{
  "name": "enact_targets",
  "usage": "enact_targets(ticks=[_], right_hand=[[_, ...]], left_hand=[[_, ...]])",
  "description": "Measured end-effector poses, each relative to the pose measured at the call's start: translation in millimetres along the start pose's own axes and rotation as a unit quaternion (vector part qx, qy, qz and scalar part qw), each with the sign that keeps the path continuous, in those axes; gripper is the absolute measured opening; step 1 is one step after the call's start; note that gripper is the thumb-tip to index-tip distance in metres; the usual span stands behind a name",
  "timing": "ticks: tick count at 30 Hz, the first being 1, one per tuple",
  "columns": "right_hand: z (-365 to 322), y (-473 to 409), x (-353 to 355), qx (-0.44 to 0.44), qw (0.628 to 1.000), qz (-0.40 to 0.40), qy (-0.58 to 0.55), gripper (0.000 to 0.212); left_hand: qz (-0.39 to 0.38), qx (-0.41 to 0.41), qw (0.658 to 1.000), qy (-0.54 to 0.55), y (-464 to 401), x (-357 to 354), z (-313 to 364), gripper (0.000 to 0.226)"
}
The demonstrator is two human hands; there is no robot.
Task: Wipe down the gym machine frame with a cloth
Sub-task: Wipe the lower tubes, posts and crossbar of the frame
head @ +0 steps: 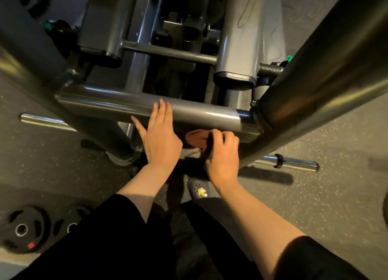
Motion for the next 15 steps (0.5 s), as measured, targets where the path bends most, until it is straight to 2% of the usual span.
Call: enact_targets(ticks=[1, 3, 5, 6, 10, 13, 15], right_hand=[[-18, -2, -5, -0.03, 0.998, 0.004, -0.052, 0.052], [-39, -5, -12, -0.158, 0.974, 0.044, -0.154, 0.04], [-39, 1, -21, -0.312, 0.91, 0.08, -0.26, 0.036], [-34, 5, -24, -0.362, 0.876, 0.099, -0.304, 0.035], [19, 26, -8, -0.488, 0.768, 0.231, -0.345, 0.03], [63, 37, 9, -0.562, 0.674, 0.328, -0.35, 0.032], [80, 37, 11, -0.576, 0.636, 0.359, -0.368, 0.033]], left_hand=[[0.004, -0.01, 1.0, 0.0, -1, 3, 0, 0.072], [-0.008, -0.037, 0.999, -0.001, -6, 8, 0, 0.067], [-0.036, -0.076, 0.996, -0.013, -8, 11, 0, 0.066], [-0.049, -0.103, 0.993, -0.017, -8, 13, 0, 0.067], [-0.127, -0.23, 0.965, -0.027, -4, 8, 14, 0.069], [-0.198, -0.288, 0.936, -0.038, 4, -8, 33, 0.075], [-0.226, -0.299, 0.925, -0.065, 6, -15, 40, 0.078]])
Point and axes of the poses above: each hand's wrist, its own y-axis away from the middle knuckle, its own x-axis out of the back of the hand, z = x × y, the point moved 8 cm from there along -y, towards the middle knuckle, and after that the axes turned 9 degrees about y, right-handed, at the moved point
